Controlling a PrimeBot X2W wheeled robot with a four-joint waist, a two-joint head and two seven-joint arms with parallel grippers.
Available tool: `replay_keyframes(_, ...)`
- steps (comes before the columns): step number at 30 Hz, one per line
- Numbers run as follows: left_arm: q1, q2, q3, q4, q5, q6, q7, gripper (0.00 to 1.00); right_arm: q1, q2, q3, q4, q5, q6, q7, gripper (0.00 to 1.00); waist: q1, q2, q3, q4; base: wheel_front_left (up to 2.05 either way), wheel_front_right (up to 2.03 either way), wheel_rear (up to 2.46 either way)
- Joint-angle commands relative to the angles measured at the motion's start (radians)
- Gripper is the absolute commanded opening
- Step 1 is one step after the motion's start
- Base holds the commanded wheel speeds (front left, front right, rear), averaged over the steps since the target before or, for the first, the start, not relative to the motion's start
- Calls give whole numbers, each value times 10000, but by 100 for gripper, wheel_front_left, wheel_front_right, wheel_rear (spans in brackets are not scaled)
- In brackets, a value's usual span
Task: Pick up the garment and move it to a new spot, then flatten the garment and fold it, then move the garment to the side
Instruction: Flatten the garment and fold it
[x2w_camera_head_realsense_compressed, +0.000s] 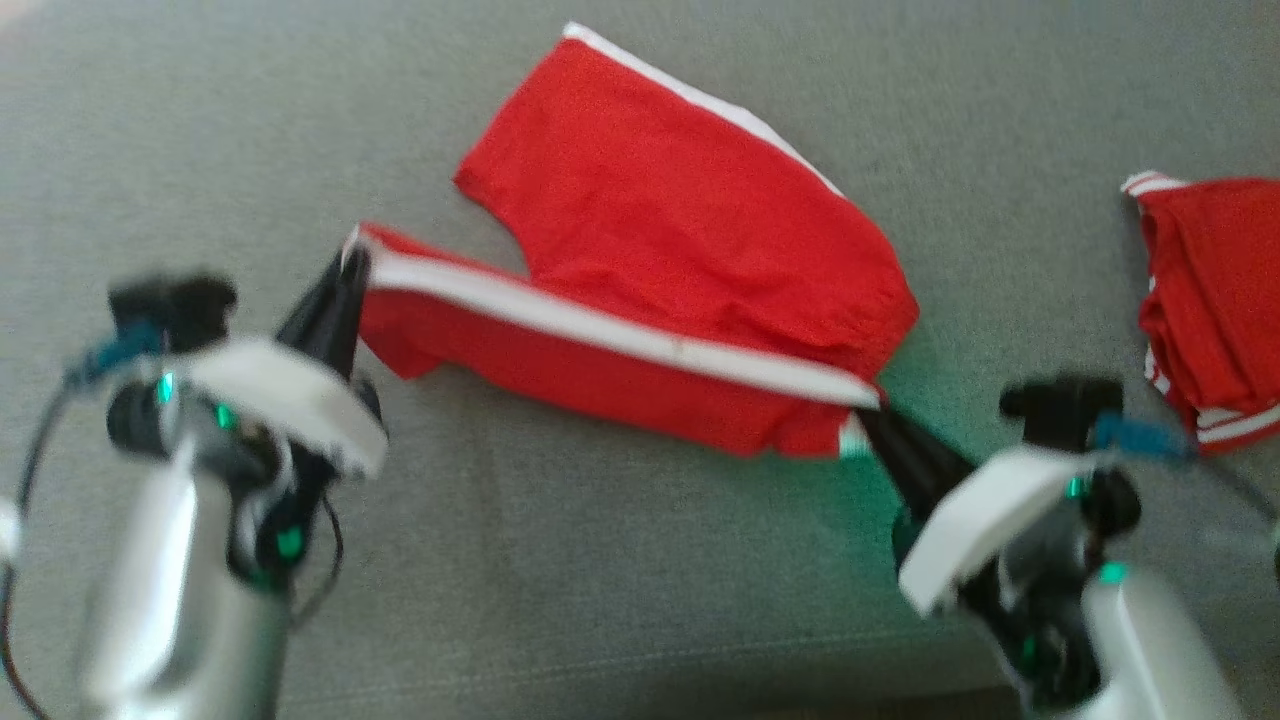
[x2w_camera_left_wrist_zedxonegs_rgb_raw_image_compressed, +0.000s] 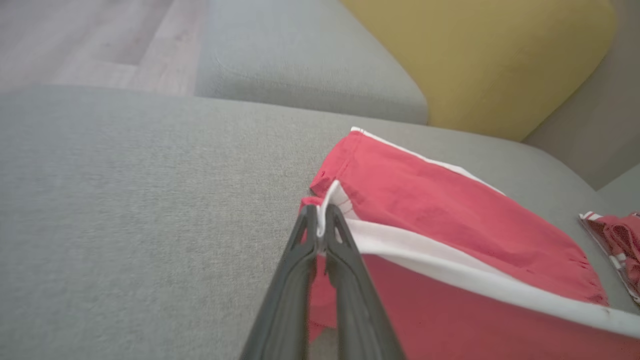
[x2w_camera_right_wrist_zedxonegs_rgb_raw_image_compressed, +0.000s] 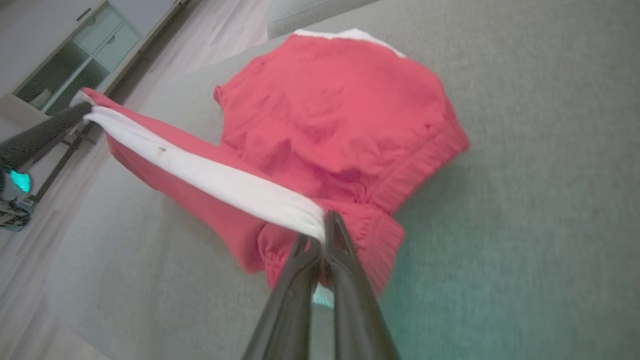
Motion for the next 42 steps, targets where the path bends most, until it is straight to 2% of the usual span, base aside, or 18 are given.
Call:
replay_keyframes(1,-1260,401,260,240,-194,-107,599,0,-953,38,50,-192,226,63,297,0,1,-1,614,-409,0,0,0)
replay_keyframes(5,-3307,623,138,1564,-460,-290,1616,0,-2297,70,-78,95,673,63,560,0,1,-1,1228,-730,0,0,0)
replay_keyframes(6,-3307,623,138,1564,-460,-290,1616,0,-2297,70,-78,95,673,63,560,0,1,-1,1228,-730,0,0,0)
replay_keyframes(9,-4705,833,83,2621,-465,-381,1927,0,-3221,109,-79,359,1239,63,566,0,1,-1,1584,-1042,0,0,0)
replay_keyframes(15,-6853,1037,-281,4763,-146,-537,1602,0,-4537,142,-9,1520,1661,63,477,0,1,-1,2092,-1650,0,0,0)
replay_keyframes(21,-8142,1119,-680,6777,118,-638,868,0,-5279,183,667,2674,2350,63,-209,0,1,-1,2405,-2217,0,0,0)
replay_keyframes(22,-8296,1109,-754,7067,123,-655,758,0,-5361,187,824,2822,2467,63,-346,16,1,-1,2444,-2285,0,0,0)
replay_keyframes(23,-8436,1095,-807,7321,109,-669,618,0,-5442,190,970,2919,2569,63,-542,48,1,-1,2482,-2346,0,0,0)
replay_keyframes(24,-8566,1074,-879,7551,98,-683,479,31,-5498,193,1098,3016,2701,63,-741,100,1,-1,2527,-2388,0,0,0)
replay_keyframes(25,-8680,1047,-960,7754,84,-695,317,45,-5548,194,1225,3092,2759,63,-973,100,1,-1,2563,-2421,0,0,0)
replay_keyframes(28,-8982,1019,-1175,8278,7,-717,-139,45,-5631,27,1619,3033,2684,63,-2092,100,1,-1,2615,-2435,0,0,0)
replay_keyframes(29,-8994,955,-1303,8357,-60,-721,-319,100,-5614,-130,1770,2983,2468,63,-2562,100,1,-1,2619,-2410,0,0,0)
replay_keyframes(35,-9052,899,-1794,8693,333,-616,-2867,100,-4997,-660,1713,2681,677,63,-5565,100,1,-1,2435,-2110,0,0,0)
replay_keyframes(39,-8881,623,-1693,8904,538,100,-4189,100,-4407,-691,1084,2390,-557,63,-6593,100,1,-1,2198,-1786,0,0,0)
replay_keyframes(42,-7324,961,-1234,7067,680,465,-4322,100,-3767,-612,525,2078,-1186,63,-6752,100,1,-1,1860,-1427,0,0,0)
